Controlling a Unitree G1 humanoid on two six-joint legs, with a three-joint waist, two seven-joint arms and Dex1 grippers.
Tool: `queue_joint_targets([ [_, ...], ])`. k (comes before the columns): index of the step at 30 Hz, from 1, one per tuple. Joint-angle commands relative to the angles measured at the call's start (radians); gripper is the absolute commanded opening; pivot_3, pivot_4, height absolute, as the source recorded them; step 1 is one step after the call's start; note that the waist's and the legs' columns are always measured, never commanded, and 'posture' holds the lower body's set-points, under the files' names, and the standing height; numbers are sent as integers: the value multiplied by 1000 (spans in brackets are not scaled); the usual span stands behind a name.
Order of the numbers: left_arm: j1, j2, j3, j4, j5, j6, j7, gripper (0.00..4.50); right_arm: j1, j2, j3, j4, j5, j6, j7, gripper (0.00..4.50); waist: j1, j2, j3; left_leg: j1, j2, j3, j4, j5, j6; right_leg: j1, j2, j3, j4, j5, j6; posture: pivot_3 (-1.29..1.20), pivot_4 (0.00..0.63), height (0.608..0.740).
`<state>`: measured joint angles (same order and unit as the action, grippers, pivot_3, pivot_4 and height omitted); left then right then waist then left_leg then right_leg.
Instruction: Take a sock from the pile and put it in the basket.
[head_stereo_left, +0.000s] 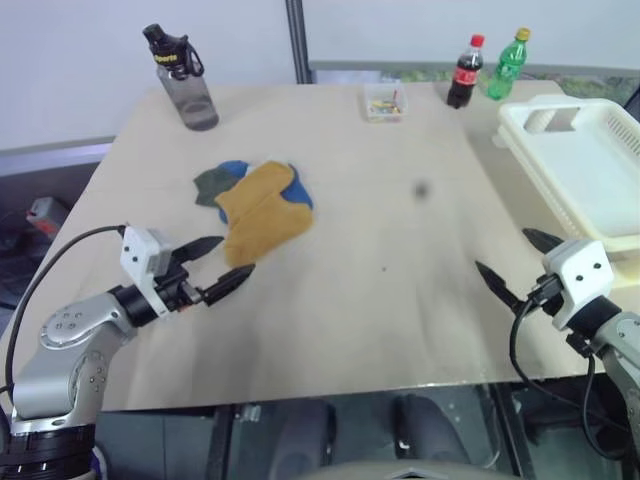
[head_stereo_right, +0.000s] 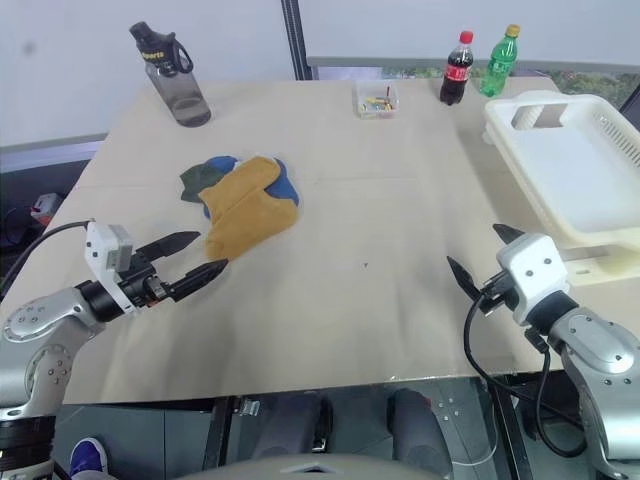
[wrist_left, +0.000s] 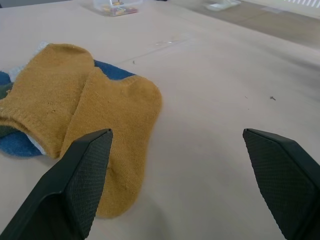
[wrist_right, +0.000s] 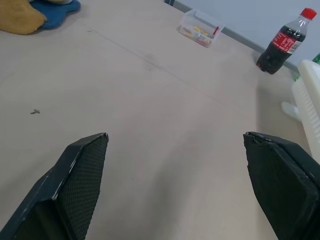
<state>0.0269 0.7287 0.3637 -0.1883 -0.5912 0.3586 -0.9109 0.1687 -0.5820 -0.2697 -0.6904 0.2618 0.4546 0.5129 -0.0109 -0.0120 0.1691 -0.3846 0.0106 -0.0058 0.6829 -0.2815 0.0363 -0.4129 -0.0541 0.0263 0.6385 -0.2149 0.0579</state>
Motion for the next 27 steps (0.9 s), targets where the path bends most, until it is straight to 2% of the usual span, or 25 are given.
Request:
queue_joint_targets([
  [1,-12,3,29,-33,-16,-3,10,4461,-19,-6,4,-7,-7,-22,-3,4500,0,0,0,0,0,0,0,0,0,0,0,0,0,0,0,0,150,740],
  [11,-71,-20,-54,-45,72,-11,90,4461,-53,1,43,8,-22,-52,-3,4500,0,0,0,0,0,0,0,0,0,0,0,0,0,0,-1,0,150,740],
  [17,-151,-8,-186,-63,179,62,169,4461,-69,1,68,3,-35,-52,-12,4500,2,-1,0,0,-1,-1,0,0,0,0,0,0,0,0,0,0,150,740],
  [22,-278,-65,-321,9,273,107,231,4461,-72,8,90,-3,-53,-57,-23,4500,3,-1,0,0,-2,-1,0,0,0,0,1,0,0,1,0,0,150,740],
  [27,-424,-164,-419,179,387,112,323,4461,-74,24,111,-14,-68,-60,-38,4500,2,-2,1,-1,-4,-1,0,0,0,0,1,0,0,3,3,0,150,740],
])
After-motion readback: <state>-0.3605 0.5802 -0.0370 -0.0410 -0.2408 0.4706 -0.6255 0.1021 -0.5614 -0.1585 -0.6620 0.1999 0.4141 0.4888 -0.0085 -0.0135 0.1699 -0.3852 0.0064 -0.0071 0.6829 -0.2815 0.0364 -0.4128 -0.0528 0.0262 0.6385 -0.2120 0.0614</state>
